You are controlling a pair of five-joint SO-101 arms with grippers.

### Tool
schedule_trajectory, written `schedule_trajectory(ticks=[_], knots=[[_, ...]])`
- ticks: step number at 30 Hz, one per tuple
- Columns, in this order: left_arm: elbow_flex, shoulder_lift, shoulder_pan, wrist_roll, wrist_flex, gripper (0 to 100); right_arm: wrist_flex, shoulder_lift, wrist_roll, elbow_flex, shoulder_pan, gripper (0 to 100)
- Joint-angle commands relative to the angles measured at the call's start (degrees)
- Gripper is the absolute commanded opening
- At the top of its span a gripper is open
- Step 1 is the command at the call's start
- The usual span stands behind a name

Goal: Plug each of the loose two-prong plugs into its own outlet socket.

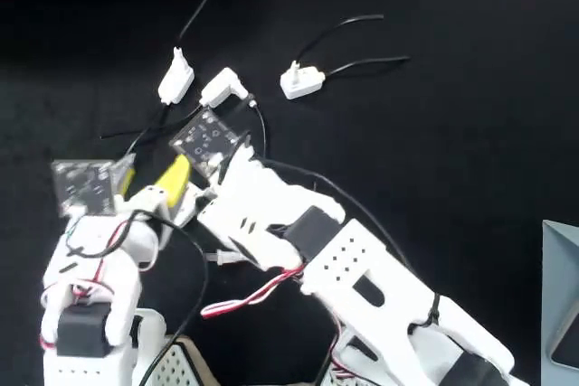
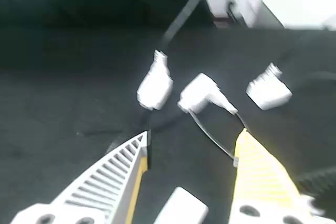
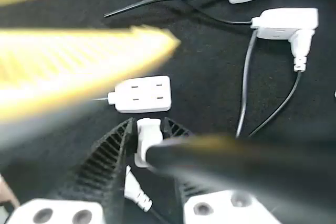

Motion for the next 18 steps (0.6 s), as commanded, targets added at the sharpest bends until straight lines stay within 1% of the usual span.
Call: schedule_trajectory(ticks=[1, 6, 9, 15, 18], knots=[[1.5, -4.3, -5.6, 0.0, 0.1, 26, -5.5, 1.0, -0.4, 0.4, 0.8, 1.1], [2.0, -3.7, -12.4, 4.6, -0.2, 26, -14.0, 12.2, -0.1, -1.0, 0.8, 1.1], [2.0, -3.7, -15.4, 6.4, -0.3, 26, -16.2, 20.2, 0.1, -5.1, 0.8, 1.1], [2.6, -3.7, -16.4, 6.7, 0.0, 26, -16.4, 31.8, 0.4, -13.4, 0.8, 1.1], [2.6, -3.7, -16.4, 6.6, 0.0, 26, -16.6, 34.3, 2.5, -15.0, 0.7, 1.1]])
